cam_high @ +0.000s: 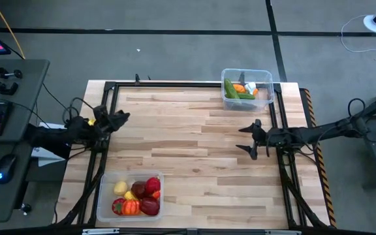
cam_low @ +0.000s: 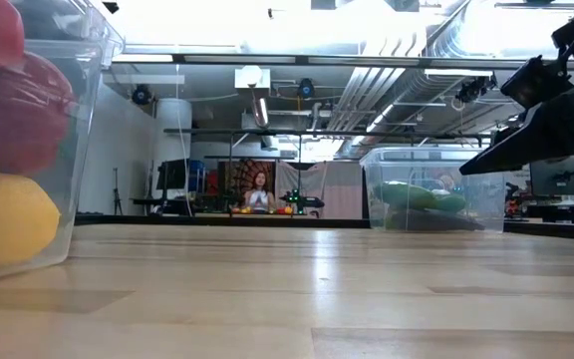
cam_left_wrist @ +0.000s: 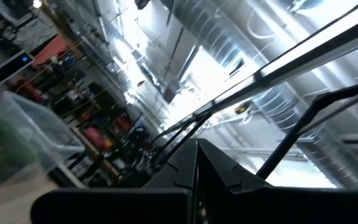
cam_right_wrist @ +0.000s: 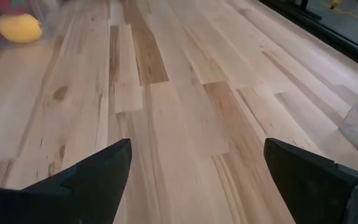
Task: Sort produce into baskets
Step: Return to Home Position
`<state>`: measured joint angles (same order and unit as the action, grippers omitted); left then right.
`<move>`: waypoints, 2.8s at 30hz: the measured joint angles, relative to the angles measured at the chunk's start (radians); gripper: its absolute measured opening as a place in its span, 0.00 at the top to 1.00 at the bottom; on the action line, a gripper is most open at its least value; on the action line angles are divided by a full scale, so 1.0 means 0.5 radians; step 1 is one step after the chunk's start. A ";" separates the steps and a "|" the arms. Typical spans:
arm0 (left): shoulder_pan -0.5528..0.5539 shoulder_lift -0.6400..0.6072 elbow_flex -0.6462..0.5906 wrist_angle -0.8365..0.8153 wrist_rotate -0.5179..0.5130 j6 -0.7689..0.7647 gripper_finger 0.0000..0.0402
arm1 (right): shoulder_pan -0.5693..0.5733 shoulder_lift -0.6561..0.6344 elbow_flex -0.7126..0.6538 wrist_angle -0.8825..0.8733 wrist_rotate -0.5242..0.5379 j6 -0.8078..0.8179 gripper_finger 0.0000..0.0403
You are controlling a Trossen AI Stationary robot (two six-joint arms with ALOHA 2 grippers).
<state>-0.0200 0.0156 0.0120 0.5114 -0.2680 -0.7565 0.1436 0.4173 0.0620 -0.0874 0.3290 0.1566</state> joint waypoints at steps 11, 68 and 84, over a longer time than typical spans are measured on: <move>-0.003 -0.025 0.002 -0.368 0.000 0.000 1.00 | 0.000 -0.451 0.001 -0.002 0.000 -0.001 0.11; -0.144 -0.025 0.000 -0.934 0.092 1.177 1.00 | -0.002 -0.817 0.001 -0.002 0.002 -0.001 0.11; -0.144 -0.025 0.000 -0.926 0.092 1.101 1.00 | -0.002 -0.817 0.001 -0.004 0.002 -0.001 0.11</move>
<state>-0.0921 0.0032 0.0120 0.0483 -0.2222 -0.2058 0.1427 0.0090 0.0624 -0.0895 0.3298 0.1562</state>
